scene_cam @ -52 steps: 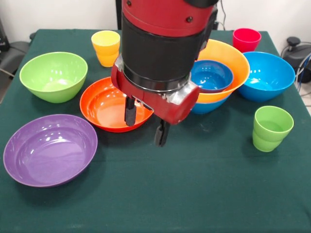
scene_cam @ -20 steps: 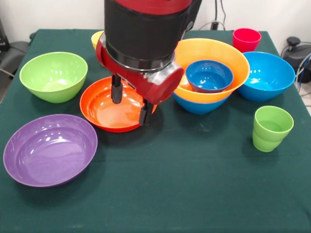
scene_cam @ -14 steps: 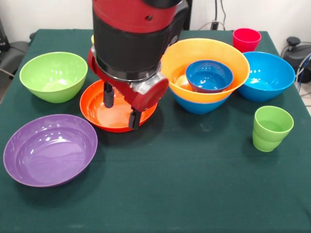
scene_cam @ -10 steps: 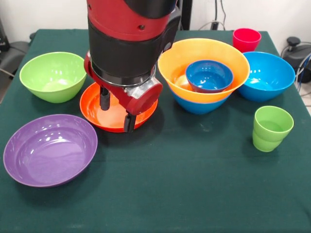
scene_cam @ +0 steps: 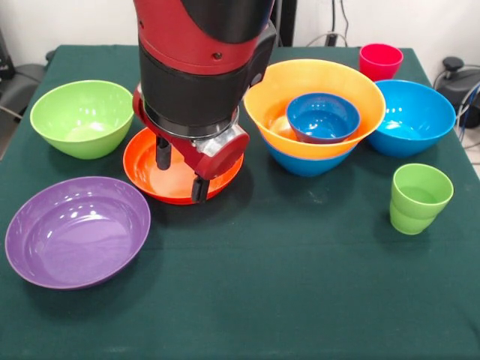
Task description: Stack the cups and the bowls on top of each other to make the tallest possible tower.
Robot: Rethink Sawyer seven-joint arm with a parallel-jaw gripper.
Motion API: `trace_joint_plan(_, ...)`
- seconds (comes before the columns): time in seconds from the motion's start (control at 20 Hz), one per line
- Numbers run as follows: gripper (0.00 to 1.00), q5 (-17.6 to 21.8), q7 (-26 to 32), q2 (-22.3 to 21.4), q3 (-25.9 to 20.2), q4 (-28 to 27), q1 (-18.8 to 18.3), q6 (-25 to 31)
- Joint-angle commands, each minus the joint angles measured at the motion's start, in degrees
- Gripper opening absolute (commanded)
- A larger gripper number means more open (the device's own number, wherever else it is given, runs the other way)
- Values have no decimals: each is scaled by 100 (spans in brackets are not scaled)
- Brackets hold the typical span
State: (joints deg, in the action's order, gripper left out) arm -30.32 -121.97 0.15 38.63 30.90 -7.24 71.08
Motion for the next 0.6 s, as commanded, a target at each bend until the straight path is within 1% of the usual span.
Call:
trace_joint_plan(0.05,100,340,-488,153,-609,635,173,-517)
trace_joint_plan(0.3,100,330,-564,252,-562,565,181,-527)
trace_joint_plan(0.45,100,319,-669,286,-582,635,241,-637)
trace_joint_plan(0.6,100,306,-746,369,-576,592,249,-715)
